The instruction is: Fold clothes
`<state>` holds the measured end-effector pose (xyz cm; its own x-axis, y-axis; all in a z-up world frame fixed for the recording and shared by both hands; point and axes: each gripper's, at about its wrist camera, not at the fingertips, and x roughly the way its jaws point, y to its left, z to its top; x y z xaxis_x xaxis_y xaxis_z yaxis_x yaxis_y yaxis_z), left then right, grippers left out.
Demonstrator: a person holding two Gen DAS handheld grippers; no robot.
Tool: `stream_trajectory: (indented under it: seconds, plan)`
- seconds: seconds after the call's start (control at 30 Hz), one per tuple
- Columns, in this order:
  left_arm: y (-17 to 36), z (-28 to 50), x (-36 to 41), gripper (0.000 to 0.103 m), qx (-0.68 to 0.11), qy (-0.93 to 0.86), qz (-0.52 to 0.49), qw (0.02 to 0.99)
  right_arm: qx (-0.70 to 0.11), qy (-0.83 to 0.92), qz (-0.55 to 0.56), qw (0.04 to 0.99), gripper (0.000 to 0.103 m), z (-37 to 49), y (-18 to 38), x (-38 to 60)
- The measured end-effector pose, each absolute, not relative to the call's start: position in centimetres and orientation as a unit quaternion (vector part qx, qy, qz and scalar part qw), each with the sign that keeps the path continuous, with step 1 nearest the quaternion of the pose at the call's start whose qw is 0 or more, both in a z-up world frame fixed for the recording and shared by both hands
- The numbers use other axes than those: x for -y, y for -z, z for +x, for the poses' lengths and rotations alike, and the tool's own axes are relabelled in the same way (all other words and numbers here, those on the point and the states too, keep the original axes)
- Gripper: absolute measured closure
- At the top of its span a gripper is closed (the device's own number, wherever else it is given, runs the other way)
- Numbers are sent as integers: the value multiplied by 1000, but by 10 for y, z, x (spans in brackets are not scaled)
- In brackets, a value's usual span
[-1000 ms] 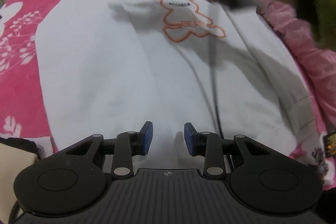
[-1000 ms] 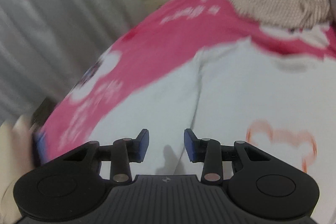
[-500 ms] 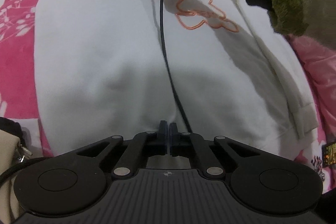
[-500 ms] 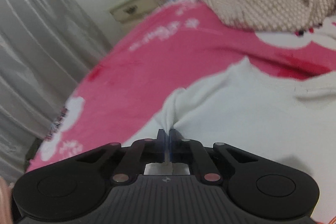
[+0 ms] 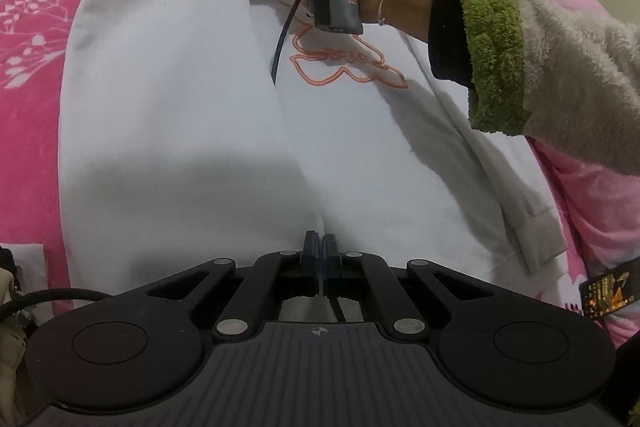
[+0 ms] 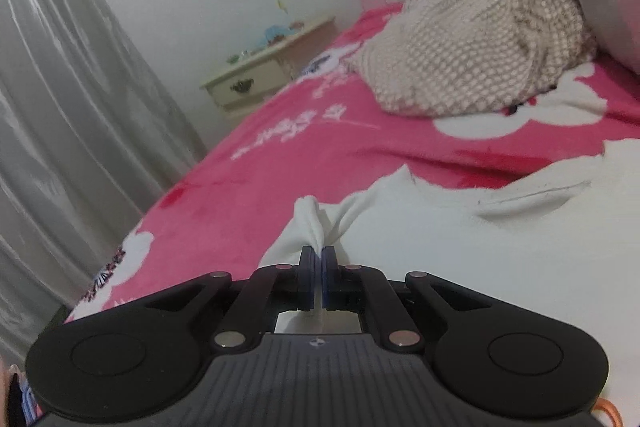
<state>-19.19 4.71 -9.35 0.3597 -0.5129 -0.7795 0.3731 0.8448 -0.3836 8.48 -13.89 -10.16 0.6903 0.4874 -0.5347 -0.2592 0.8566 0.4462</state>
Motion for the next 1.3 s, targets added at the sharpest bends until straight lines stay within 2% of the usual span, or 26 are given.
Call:
stream_trajectory:
  seconds: [0.17, 0.23, 0.3, 0.4, 0.53, 0.67, 0.73, 0.8, 1.03, 1.3]
  plan:
    - [101, -191, -44, 103, -504, 265, -64, 819, -370, -184, 86, 906, 97, 94, 112, 121]
    - [102, -193, -43, 103, -500, 265, -62, 823, -364, -170, 64, 914, 91, 91, 104, 119]
    - [101, -195, -45, 103, -495, 264, -62, 825, -339, -163, 37, 926, 78, 80, 88, 117]
    - [95, -199, -51, 103, -482, 265, -67, 832, -330, -180, 6, 927, 74, 63, 68, 115]
    - [85, -202, -62, 103, -461, 262, -82, 844, -436, -225, 64, 869, 73, 53, 69, 126]
    - [80, -205, -68, 103, -454, 259, -94, 847, -490, -203, 92, 843, 71, 58, 92, 128]
    - [78, -205, -67, 103, -453, 262, -97, 847, -509, -202, 129, 826, 74, 61, 104, 128]
    - [77, -206, -64, 103, -452, 266, -102, 845, -507, -211, 144, 823, 101, 57, 102, 129]
    - [72, -207, -58, 103, -453, 286, -135, 834, -450, -228, 76, 860, 102, 28, 71, 132]
    - [93, -203, -39, 103, -499, 296, -137, 802, -446, -205, -46, 870, 101, 19, 98, 113]
